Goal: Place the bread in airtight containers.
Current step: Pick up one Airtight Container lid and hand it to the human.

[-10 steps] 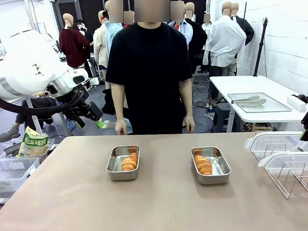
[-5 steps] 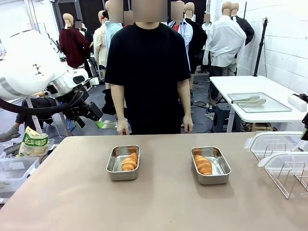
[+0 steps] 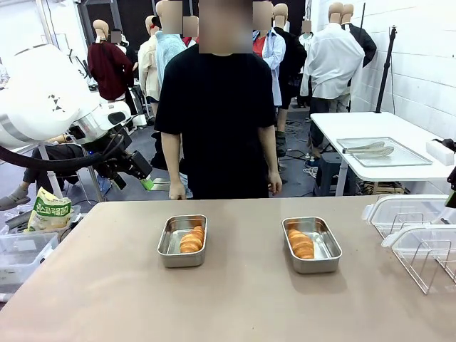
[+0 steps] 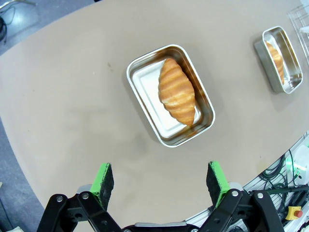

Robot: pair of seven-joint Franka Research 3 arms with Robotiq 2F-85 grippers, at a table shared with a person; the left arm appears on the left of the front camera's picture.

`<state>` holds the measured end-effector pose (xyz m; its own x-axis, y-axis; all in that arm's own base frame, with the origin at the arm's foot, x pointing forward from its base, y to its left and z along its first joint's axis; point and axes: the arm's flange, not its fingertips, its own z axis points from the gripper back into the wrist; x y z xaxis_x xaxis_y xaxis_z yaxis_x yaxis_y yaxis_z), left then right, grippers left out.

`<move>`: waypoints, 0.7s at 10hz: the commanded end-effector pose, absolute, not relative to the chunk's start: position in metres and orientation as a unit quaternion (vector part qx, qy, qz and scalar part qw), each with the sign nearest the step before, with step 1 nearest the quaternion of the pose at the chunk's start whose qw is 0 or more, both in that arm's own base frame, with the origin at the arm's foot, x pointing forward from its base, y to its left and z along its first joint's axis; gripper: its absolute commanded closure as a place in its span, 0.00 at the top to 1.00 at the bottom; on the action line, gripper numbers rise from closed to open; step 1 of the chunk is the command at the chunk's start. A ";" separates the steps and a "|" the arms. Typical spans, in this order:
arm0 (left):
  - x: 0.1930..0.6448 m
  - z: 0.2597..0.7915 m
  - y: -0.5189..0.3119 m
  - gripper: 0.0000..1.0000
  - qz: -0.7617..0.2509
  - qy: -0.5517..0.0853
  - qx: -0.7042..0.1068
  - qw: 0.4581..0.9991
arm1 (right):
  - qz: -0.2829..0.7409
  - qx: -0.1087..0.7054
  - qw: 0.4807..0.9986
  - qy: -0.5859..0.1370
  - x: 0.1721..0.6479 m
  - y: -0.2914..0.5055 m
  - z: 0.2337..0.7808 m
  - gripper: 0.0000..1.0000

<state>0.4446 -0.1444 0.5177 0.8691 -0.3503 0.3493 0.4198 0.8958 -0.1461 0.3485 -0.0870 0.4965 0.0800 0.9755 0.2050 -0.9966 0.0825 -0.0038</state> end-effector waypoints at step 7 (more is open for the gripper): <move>0.445 0.519 -0.144 1.00 -0.200 -0.160 -0.109 0.960 | 0.670 -0.007 0.739 -0.068 0.345 -0.081 0.495 1.00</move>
<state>0.4446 -0.1444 0.5177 0.8690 -0.3504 0.3493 0.4199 0.8957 -0.1461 0.3494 -0.0838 0.5042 0.0671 0.9866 0.1486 -0.9956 0.0759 -0.0542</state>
